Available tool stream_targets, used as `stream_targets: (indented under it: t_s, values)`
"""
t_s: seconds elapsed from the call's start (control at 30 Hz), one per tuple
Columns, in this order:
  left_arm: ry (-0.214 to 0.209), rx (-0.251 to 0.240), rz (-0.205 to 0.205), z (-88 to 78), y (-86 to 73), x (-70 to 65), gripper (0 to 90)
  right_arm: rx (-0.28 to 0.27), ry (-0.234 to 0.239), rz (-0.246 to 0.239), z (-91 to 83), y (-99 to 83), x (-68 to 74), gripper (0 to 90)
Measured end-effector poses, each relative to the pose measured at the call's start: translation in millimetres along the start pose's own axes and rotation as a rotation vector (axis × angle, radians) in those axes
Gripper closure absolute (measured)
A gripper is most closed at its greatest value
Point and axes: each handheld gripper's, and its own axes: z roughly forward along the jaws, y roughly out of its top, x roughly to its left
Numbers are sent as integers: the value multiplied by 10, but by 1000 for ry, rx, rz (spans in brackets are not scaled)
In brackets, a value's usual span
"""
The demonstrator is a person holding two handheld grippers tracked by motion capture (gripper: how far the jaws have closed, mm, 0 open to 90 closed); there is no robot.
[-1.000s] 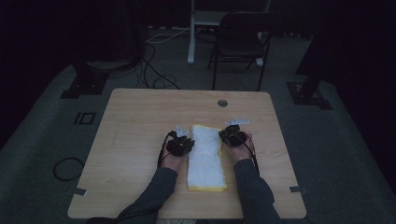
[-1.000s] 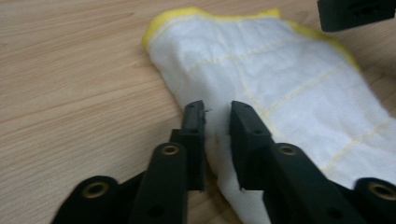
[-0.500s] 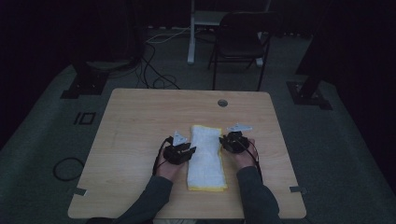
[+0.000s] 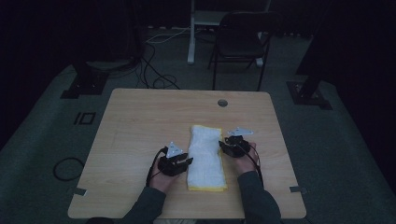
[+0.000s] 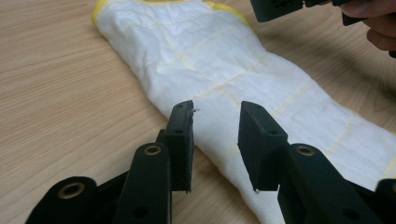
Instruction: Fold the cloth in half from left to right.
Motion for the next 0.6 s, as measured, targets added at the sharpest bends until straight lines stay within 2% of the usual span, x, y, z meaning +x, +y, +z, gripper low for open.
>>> stream_targets:
  t_s: [0.17,0.5,0.6]
  values:
    - [5,-14,-8,-28,11,36,656,-9,11,-3,-15,9,27,629]
    - [29,-27,-39,-42,31,202,640,-25,17,8,-32,21,31,617]
    - [42,-23,-59,-4,50,304,630,-30,17,21,-11,29,22,614]
